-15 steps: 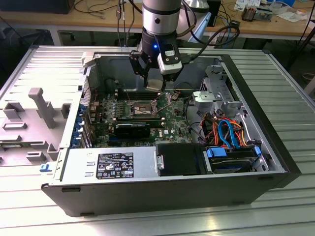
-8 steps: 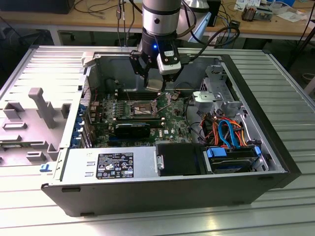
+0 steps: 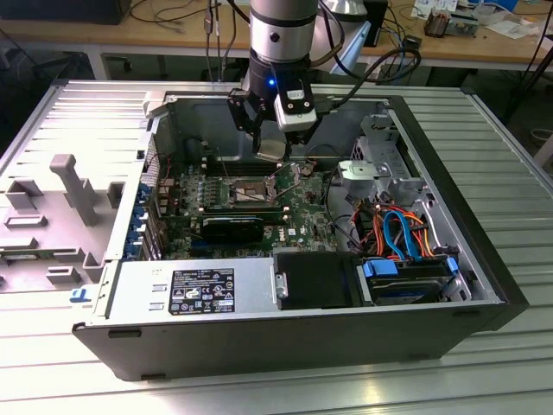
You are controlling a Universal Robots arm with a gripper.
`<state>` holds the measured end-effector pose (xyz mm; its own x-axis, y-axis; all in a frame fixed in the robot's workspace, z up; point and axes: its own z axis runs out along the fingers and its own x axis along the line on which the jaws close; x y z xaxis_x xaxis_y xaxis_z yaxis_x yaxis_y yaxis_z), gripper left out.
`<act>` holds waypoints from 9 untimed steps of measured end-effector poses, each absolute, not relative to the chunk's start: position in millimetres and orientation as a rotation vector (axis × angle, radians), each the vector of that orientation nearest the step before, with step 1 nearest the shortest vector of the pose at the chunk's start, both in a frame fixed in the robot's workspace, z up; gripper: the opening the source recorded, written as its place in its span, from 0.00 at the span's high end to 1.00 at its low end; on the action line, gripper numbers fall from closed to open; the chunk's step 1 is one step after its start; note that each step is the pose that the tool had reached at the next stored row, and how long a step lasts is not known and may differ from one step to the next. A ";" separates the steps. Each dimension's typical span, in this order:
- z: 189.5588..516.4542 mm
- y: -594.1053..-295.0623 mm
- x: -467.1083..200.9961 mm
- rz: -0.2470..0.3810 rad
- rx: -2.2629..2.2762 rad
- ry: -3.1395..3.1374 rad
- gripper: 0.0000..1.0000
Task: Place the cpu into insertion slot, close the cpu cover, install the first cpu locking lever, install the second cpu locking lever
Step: 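Place the cpu into insertion slot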
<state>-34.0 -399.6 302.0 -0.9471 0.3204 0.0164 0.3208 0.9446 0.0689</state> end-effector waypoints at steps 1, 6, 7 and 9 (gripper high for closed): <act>302.0 -399.6 -33.9 -0.111 -0.515 -3.092 0.45; 301.6 -399.6 -33.9 -0.111 -0.532 -3.090 0.45; 301.5 -399.6 -33.9 -0.111 -0.538 -3.089 0.45; 301.3 -399.6 -33.9 -0.111 -0.547 -3.087 0.45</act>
<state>-33.9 -399.6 301.3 -0.9391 0.3432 0.0164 0.3435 0.9366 0.0688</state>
